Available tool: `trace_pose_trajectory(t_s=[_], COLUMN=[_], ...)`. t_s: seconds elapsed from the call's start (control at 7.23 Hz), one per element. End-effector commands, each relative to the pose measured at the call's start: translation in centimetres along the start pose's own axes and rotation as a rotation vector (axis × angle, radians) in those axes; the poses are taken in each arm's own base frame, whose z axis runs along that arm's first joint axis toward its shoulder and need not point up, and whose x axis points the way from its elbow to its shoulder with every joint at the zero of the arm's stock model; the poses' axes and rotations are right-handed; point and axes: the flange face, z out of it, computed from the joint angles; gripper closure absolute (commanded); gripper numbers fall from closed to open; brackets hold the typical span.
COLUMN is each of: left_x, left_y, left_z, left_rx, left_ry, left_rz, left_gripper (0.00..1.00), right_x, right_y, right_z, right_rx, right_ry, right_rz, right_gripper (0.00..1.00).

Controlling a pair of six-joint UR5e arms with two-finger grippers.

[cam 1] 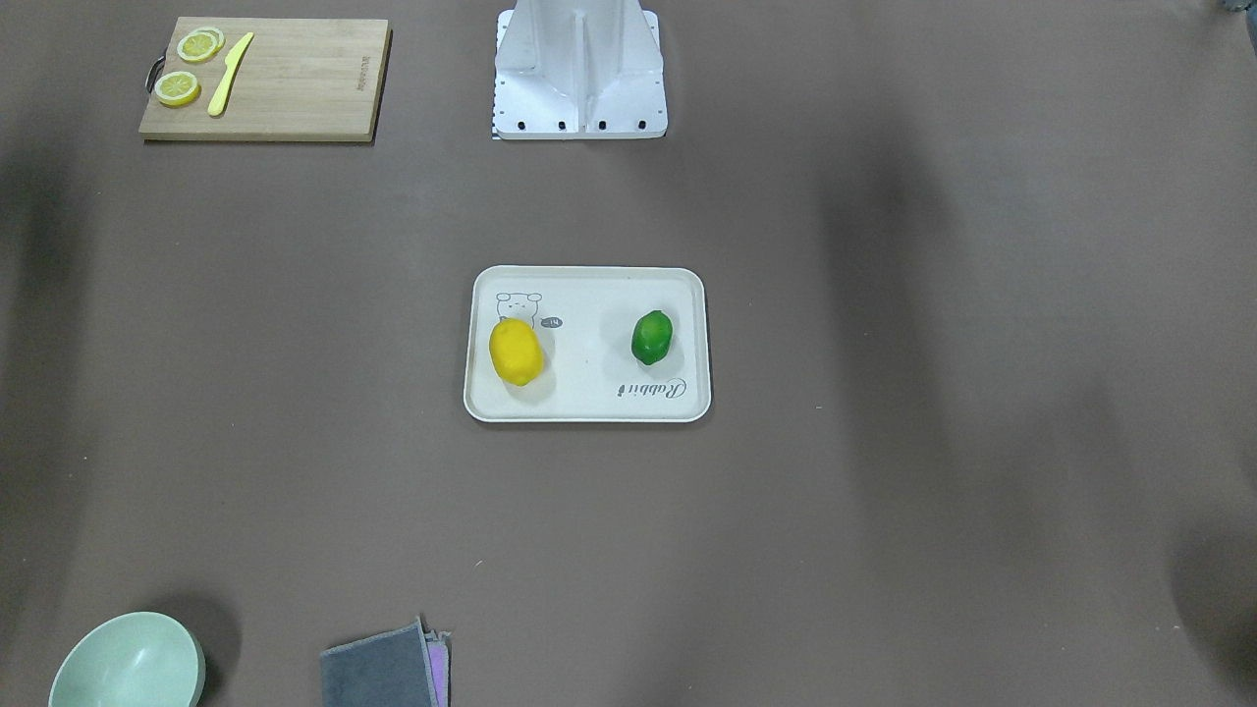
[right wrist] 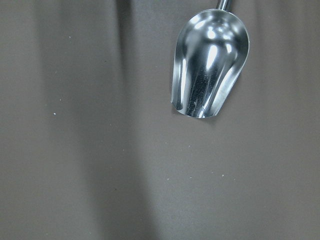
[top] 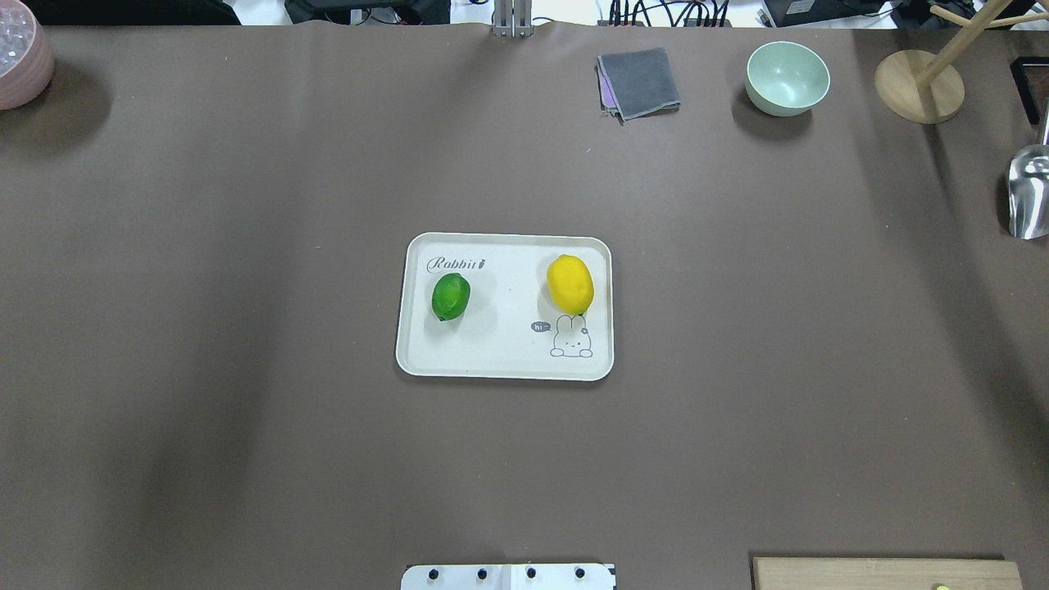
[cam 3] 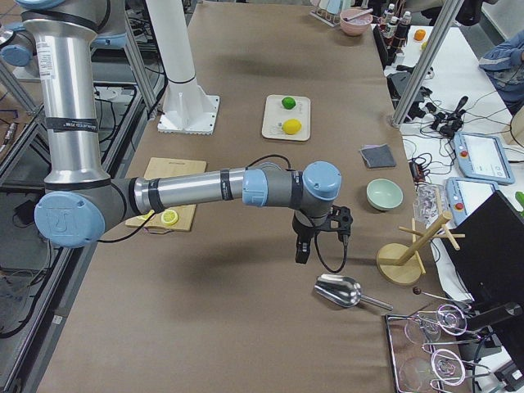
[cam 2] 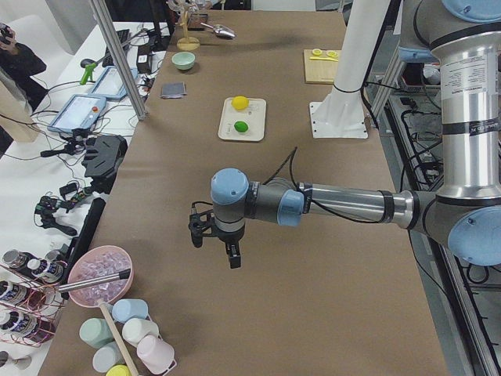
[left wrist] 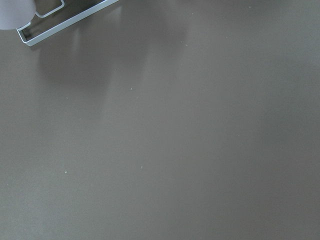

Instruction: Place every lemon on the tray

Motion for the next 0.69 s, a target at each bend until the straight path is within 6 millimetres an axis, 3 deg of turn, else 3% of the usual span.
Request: trace_pose_trajectory(t_s=[0.0, 0.55], left_x=[-0.15, -0.29], left_y=[0.01, -0.07], left_z=[0.15, 0.32], left_rx=[-0.004, -0.006], left_ry=[-0.001, -0.002], left_rz=[-0.006, -0.014], left_gripper=[0.02, 0.02], right_x=[0.28, 0.37], right_y=[0.0, 0.29], right_z=[-0.71, -0.91], right_rx=[-0.001, 0.002], right_ry=[-0.003, -0.011], right_rz=[0.021, 0.026], right_gripper=[0.0, 0.0])
